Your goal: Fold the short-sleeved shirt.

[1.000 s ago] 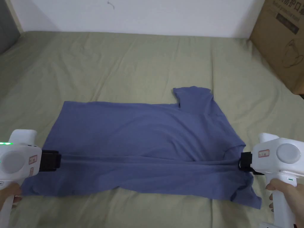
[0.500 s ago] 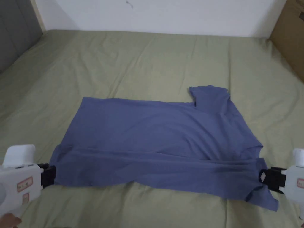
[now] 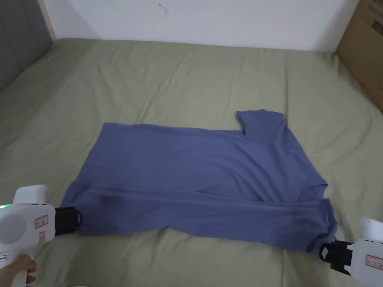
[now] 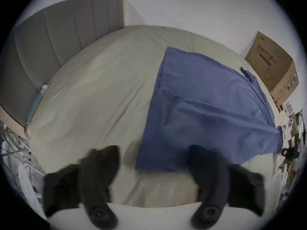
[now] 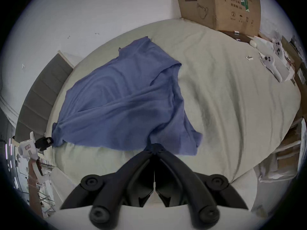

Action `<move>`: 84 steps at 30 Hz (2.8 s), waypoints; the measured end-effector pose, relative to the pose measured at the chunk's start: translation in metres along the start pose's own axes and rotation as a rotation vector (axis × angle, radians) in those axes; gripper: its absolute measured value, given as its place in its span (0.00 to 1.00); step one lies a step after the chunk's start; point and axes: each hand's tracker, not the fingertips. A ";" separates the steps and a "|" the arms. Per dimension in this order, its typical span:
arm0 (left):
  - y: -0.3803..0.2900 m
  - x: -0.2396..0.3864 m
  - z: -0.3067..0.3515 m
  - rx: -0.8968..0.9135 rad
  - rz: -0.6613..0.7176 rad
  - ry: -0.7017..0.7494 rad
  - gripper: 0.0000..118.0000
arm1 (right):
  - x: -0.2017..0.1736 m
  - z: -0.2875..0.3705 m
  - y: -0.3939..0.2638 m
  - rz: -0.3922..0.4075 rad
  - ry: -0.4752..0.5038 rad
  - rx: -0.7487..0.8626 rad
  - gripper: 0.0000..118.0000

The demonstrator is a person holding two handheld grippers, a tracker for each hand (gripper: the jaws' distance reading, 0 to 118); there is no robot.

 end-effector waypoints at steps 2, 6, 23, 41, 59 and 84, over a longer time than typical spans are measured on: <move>-0.004 0.005 -0.012 -0.022 -0.009 0.010 0.38 | 0.003 0.000 -0.003 -0.015 -0.007 -0.004 0.00; -0.003 0.007 0.001 0.020 -0.007 -0.022 0.04 | 0.006 -0.001 -0.008 -0.057 0.009 0.013 0.00; 0.005 0.018 0.011 -0.015 -0.071 -0.002 0.04 | 0.012 -0.035 0.020 0.024 -0.094 -0.029 0.06; -0.035 0.024 0.089 -0.005 -0.193 -0.028 0.04 | 0.042 0.036 0.017 0.097 -0.070 0.016 0.05; -0.047 0.045 0.101 0.028 -0.160 0.072 0.84 | 0.041 0.050 0.012 0.095 -0.115 -0.013 0.64; 0.055 0.116 0.013 0.059 -0.210 -0.071 0.00 | -0.018 -0.129 0.244 0.130 -0.050 -0.030 0.84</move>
